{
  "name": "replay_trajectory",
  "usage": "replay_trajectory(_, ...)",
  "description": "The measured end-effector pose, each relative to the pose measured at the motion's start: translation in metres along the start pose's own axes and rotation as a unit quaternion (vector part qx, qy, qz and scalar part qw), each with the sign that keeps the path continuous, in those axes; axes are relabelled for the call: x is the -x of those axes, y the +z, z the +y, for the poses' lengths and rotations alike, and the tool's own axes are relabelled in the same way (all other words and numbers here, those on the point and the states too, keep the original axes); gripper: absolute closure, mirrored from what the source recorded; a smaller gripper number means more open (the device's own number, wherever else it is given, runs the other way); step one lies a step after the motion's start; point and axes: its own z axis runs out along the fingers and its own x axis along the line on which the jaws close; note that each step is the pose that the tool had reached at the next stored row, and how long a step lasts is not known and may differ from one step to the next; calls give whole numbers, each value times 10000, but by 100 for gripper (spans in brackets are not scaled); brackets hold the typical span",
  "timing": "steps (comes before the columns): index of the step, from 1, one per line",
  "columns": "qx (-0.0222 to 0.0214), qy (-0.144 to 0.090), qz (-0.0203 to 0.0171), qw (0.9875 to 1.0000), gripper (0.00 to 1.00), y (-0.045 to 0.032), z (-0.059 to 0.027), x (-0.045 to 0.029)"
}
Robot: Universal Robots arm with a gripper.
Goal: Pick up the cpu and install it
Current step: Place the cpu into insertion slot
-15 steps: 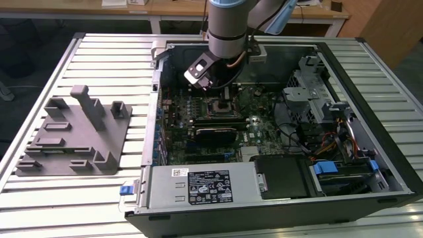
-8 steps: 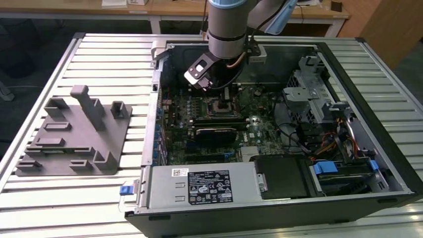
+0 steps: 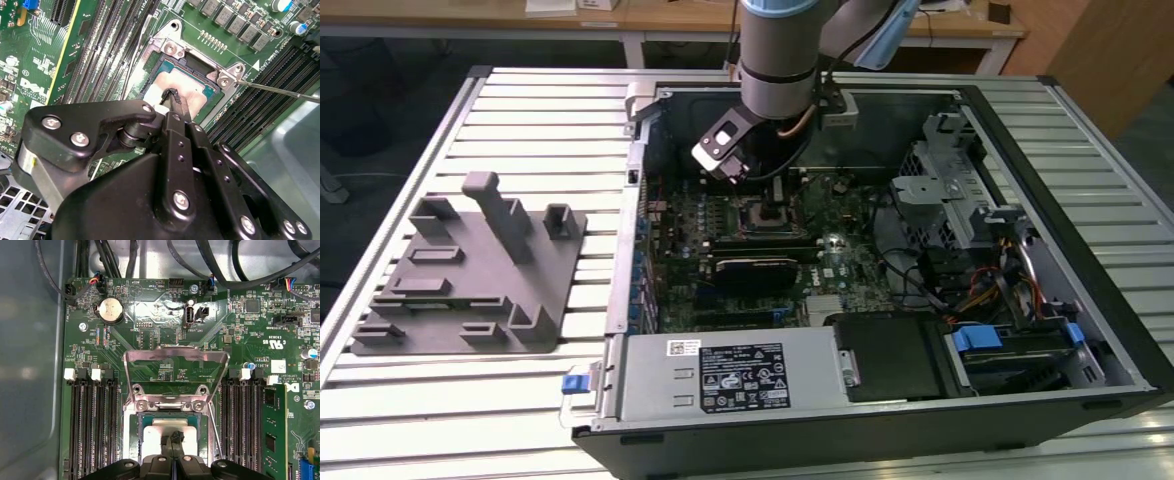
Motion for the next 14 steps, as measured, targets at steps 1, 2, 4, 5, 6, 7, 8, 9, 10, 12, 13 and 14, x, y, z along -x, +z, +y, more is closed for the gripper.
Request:
replay_trajectory(1, 0, 0, 1, 10000, 89, 1, 0, 0)
replay_trajectory(2, 1, 0, 2, 10000, 89, 2, 0, 0)
replay_trajectory(4, 1, 0, 2, 10000, 89, 1, 0, -1)
replay_trajectory(5, 3, 0, 3, 10000, 89, -1, 1, -1)
replay_trajectory(6, 5, 1, 6, 10000, 89, -6, 2, -2)
replay_trajectory(7, 7, 1, 10, 10000, 89, -15, 3, -3)
replay_trajectory(8, 3, 0, 5, 10000, 89, -34, 3, -1)
replay_trajectory(9, 1, 0, 2, 10000, 89, -53, 3, 0)
replay_trajectory(10, 2, 0, 3, 10000, 89, -72, 4, 0)
replay_trajectory(12, 1, 0, 2, 10000, 89, -119, 6, 1)
replay_trajectory(13, 2, 0, 3, 10000, 89, -143, 7, 2)
replay_trajectory(14, 2, 0, 2, 10000, 89, -168, 8, 2)
